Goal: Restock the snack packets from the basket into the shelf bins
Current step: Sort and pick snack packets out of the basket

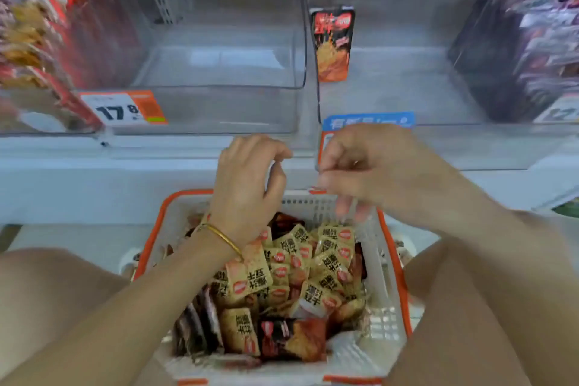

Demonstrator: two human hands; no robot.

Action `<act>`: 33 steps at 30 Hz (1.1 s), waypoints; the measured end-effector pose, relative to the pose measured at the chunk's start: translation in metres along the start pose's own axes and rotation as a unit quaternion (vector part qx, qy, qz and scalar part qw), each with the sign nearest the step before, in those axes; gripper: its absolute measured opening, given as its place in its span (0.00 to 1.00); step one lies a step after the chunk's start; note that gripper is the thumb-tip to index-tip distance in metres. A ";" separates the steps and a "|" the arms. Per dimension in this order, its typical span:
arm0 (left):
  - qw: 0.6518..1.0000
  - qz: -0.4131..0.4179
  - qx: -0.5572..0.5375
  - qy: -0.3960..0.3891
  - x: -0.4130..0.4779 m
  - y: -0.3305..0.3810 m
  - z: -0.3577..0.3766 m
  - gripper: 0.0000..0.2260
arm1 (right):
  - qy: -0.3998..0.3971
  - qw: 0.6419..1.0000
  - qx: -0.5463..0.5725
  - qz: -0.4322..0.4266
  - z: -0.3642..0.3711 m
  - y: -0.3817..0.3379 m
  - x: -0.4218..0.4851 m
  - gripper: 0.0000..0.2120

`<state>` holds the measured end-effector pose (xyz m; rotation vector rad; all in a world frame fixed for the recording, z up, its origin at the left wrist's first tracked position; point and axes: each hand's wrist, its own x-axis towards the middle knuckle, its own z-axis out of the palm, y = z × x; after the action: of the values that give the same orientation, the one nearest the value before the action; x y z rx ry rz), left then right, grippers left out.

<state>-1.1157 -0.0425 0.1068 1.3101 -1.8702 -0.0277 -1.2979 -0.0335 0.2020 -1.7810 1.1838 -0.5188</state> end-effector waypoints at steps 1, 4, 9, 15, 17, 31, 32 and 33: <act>0.999 -0.016 0.014 -0.045 -0.020 -0.013 0.009 0.10 | -0.037 0.998 -0.022 0.034 0.021 0.018 0.004 0.03; 0.981 -0.097 0.052 -0.163 -0.071 -0.050 0.031 0.09 | -0.130 0.977 -0.113 0.126 0.075 0.087 0.035 0.06; 0.933 -0.165 0.111 -0.299 -0.103 -0.080 0.049 0.11 | -0.190 0.937 -0.220 0.194 0.124 0.173 0.070 0.14; 0.907 -0.154 0.086 -0.382 -0.118 -0.089 0.066 0.16 | -0.298 0.874 -0.268 0.275 0.130 0.214 0.068 0.12; 0.901 -0.142 0.073 -0.404 -0.116 -0.084 0.071 0.16 | -0.316 0.871 -0.246 0.284 0.126 0.217 0.064 0.11; 0.881 -0.175 -0.008 -0.441 -0.107 -0.061 0.064 0.09 | -0.332 0.915 -0.219 0.068 0.136 0.209 0.043 0.03; 0.880 -0.193 -0.021 -0.434 -0.104 -0.058 0.062 0.10 | -0.307 0.929 -0.189 0.084 0.122 0.205 0.047 0.03; 0.876 -0.225 -0.042 -0.425 -0.100 -0.053 0.060 0.12 | -0.284 0.940 -0.158 0.102 0.109 0.202 0.049 0.04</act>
<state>-1.1013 -0.0128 -0.0172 1.8150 -2.1440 -1.0716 -1.2966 -0.0529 -0.0319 -1.8655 1.0503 0.3172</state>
